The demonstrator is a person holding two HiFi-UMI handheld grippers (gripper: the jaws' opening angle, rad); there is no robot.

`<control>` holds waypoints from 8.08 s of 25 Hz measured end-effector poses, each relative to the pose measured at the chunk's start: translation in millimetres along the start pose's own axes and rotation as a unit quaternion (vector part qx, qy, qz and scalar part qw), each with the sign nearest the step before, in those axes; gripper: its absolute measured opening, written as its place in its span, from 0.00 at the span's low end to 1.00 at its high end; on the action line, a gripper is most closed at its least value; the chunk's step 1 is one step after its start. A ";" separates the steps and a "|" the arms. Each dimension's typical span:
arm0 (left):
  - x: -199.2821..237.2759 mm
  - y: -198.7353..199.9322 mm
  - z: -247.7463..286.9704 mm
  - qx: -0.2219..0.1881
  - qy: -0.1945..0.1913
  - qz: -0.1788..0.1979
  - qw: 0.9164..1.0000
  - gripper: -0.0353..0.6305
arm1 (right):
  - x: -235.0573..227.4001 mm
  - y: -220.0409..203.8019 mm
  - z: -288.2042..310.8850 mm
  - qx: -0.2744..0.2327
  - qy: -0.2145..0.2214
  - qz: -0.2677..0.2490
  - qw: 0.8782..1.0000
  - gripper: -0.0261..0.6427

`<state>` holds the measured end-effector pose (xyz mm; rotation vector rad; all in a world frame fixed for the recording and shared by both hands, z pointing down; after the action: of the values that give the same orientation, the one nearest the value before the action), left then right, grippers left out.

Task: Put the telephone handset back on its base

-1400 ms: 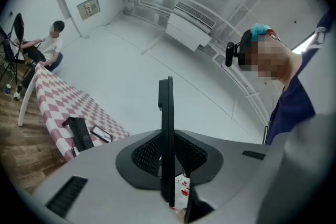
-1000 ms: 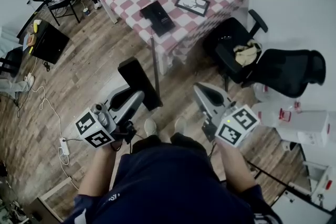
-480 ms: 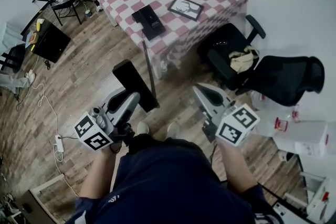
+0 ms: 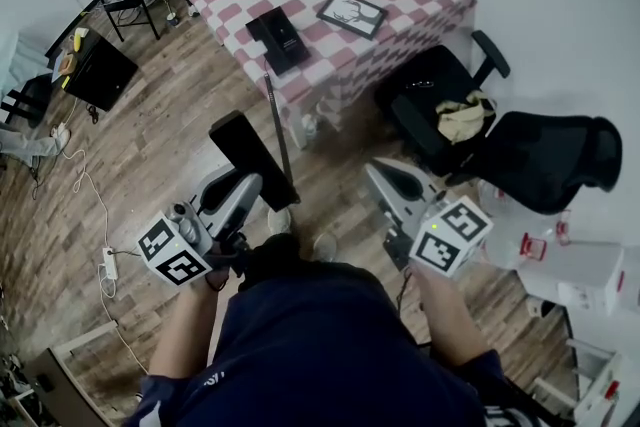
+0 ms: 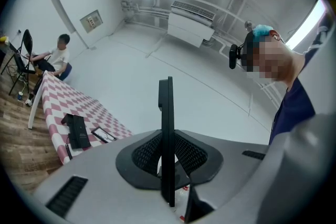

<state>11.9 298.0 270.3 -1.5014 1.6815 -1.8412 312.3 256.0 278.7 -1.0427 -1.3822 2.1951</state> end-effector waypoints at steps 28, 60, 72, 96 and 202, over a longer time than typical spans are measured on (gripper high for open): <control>163.1 48.4 26.6 -0.008 0.002 -0.048 0.999 0.19 | -47.9 40.7 165.2 0.042 -0.002 0.012 0.999 0.06; 312.5 112.5 24.5 -0.005 -0.045 -0.102 0.994 0.19 | -38.7 90.8 314.9 0.071 -0.040 0.001 0.997 0.06; 326.3 103.8 26.9 -0.005 -0.029 -0.116 0.993 0.19 | -49.3 93.5 341.5 0.093 -0.015 0.002 0.996 0.06; 379.8 12.6 97.3 -0.014 0.101 -0.179 0.978 0.19 | -180.5 95.5 385.3 0.192 0.069 0.024 0.979 0.06; 346.0 88.5 87.4 0.062 0.102 -0.058 0.991 0.10 | -120.7 115.8 391.0 0.145 0.119 -0.018 0.982 0.06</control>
<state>-114.6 -36.1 356.9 -1.4313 1.5577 -2.1822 116.2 -118.5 325.1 -1.1163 -0.9380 2.0850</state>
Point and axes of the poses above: the fingertips, and each gripper's own axes: z forward along the fingers, x to its left, y out of its top, the point moved 9 cm from there along -z, backward along the fingers, and after that the axes turned 8 degrees about -y, right-handed, at the moved point
